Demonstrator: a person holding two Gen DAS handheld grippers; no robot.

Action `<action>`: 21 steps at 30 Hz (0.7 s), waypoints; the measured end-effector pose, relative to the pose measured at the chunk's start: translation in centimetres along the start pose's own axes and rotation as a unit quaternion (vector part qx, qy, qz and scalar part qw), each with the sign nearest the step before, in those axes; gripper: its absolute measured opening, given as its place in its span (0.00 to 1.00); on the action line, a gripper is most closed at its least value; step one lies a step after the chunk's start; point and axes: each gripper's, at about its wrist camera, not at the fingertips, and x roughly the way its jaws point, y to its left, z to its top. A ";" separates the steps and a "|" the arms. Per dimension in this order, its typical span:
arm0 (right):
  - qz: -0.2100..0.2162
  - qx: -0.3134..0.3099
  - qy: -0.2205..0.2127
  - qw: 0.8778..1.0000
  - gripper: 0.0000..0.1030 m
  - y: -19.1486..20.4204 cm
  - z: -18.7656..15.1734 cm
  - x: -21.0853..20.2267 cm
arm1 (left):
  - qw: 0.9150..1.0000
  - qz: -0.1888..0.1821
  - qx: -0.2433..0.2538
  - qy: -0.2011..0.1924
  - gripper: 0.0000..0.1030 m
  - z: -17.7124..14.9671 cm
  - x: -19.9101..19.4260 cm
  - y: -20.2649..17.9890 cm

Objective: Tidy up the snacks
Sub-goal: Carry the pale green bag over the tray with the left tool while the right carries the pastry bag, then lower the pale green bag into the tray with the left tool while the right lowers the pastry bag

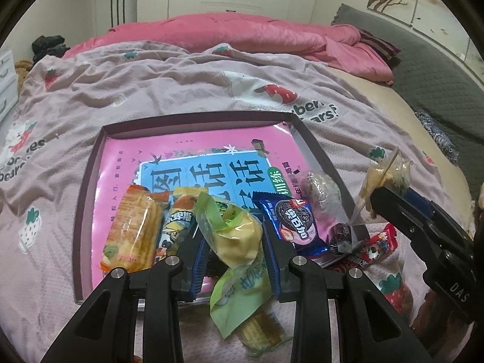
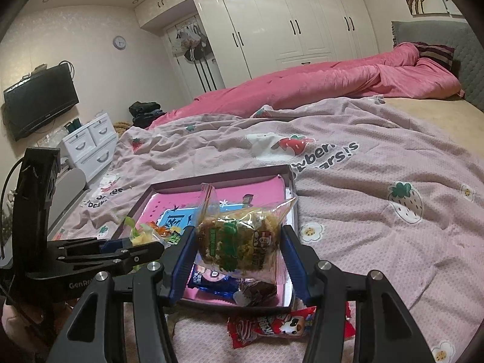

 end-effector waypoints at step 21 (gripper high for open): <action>-0.018 -0.018 -0.009 1.000 0.54 -0.5 1.0 1.4 | 1.000 0.011 0.027 -0.003 0.34 1.2 1.8 -1.8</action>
